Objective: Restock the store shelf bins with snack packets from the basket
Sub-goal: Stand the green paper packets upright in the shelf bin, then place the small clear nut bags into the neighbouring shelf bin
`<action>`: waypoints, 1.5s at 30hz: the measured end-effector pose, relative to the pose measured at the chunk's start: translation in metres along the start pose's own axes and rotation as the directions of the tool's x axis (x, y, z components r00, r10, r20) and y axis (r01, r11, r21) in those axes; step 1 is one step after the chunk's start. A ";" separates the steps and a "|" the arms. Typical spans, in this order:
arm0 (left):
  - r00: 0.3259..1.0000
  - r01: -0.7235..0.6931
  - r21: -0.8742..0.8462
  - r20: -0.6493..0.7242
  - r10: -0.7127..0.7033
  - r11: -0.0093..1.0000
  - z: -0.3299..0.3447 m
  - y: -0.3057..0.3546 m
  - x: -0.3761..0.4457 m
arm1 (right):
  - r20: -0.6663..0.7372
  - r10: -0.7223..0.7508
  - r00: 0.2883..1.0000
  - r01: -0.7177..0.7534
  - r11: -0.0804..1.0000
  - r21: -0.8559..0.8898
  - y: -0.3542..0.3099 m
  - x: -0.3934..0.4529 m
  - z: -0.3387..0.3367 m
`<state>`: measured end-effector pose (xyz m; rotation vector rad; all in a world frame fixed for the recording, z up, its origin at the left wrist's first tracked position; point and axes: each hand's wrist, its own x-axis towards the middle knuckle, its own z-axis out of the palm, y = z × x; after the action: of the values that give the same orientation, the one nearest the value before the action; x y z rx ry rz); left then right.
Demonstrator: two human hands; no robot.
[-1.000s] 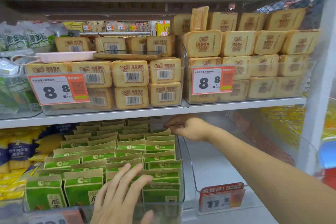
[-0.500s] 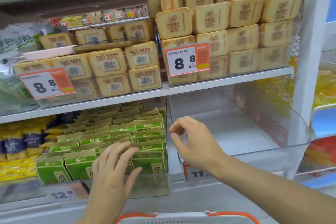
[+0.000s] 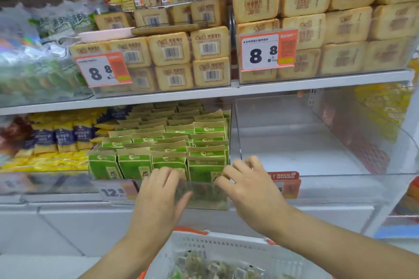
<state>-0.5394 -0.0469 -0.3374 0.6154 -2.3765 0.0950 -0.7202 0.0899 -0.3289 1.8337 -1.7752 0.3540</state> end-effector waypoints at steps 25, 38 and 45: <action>0.805 0.198 -0.294 0.593 0.016 0.935 0.069 0.042 -0.083 | 0.613 0.258 0.747 -0.409 0.905 0.117 -0.030 -0.115 0.032; 0.328 0.364 0.127 0.910 -0.255 0.923 0.146 0.057 -0.240 | 0.864 0.496 0.090 -0.866 0.467 -0.178 -0.106 -0.279 0.150; 0.153 0.423 0.188 0.949 -0.275 0.887 0.159 0.041 -0.236 | 0.877 0.440 -0.193 -0.850 0.372 -0.374 -0.080 -0.245 0.141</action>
<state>-0.4966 0.0492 -0.6049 1.5046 -3.2464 -0.9593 -0.6906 0.2129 -0.5946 0.8195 -3.8683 -0.1530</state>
